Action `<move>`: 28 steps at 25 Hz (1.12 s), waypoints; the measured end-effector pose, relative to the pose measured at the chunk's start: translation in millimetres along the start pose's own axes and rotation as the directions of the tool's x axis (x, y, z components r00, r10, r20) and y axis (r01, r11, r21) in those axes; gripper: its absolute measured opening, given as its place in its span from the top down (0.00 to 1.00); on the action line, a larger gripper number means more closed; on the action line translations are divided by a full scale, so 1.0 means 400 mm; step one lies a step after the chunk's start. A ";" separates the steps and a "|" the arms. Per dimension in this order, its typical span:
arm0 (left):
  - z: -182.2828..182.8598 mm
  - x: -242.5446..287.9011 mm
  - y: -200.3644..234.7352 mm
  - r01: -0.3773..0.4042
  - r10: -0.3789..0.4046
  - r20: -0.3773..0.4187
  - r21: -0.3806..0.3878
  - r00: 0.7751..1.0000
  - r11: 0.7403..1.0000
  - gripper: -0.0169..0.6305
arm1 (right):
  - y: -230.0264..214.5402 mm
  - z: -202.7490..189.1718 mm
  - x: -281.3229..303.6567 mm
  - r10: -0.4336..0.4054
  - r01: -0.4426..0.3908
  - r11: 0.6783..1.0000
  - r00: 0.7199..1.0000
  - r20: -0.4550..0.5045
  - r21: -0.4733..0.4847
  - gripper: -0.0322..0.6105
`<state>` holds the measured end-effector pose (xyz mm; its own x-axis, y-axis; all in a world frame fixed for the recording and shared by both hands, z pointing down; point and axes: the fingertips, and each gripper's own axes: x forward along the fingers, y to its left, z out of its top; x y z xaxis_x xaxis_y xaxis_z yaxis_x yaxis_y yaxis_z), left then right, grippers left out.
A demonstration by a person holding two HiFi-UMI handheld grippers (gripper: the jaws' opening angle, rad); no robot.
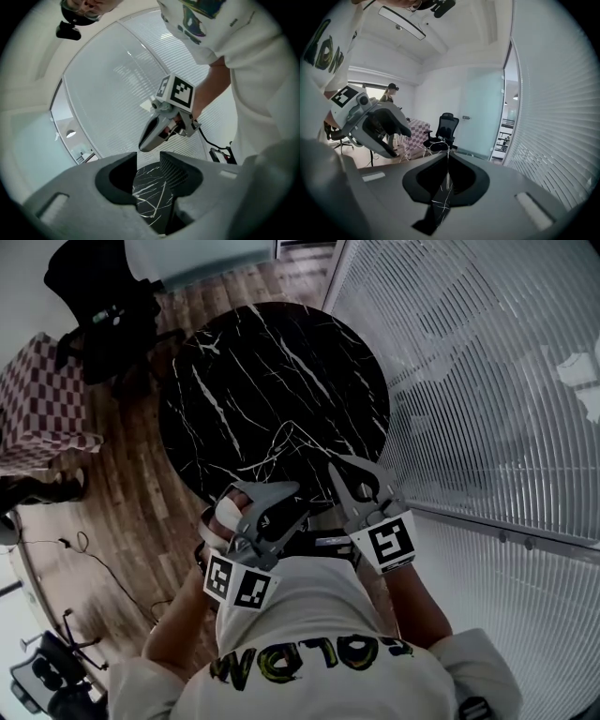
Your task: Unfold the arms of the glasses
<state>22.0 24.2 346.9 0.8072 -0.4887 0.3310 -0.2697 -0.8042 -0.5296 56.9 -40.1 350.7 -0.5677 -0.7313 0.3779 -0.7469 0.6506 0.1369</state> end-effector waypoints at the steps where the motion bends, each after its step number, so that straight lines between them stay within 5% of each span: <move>1: -0.013 0.003 0.012 -0.018 0.018 -0.002 -0.034 1.000 0.999 0.75 | -0.003 -0.009 0.007 0.000 0.000 1.000 1.000 0.000 -0.004 0.93; 7: -0.127 0.022 0.056 -0.079 0.059 -0.083 -0.267 0.995 0.960 0.75 | -0.007 -0.072 0.056 0.016 -0.016 1.000 1.000 -0.010 -0.007 0.93; 19: -0.334 0.075 -0.012 -0.099 0.012 -0.165 -0.534 0.986 0.840 0.75 | 0.004 -0.273 0.176 0.073 -0.072 0.997 0.996 -0.043 0.026 0.93; 28: -0.469 0.120 -0.092 -0.161 0.003 -0.218 -0.712 0.976 0.684 0.79 | 0.034 -0.457 0.238 0.105 -0.103 0.994 0.992 -0.070 0.033 0.93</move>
<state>-28.1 -33.1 528.8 0.6728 -0.5529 0.4916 -0.6879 -0.7121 0.1406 56.0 -63.4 556.0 -0.6178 -0.6426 0.4533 -0.6954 0.7156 0.0667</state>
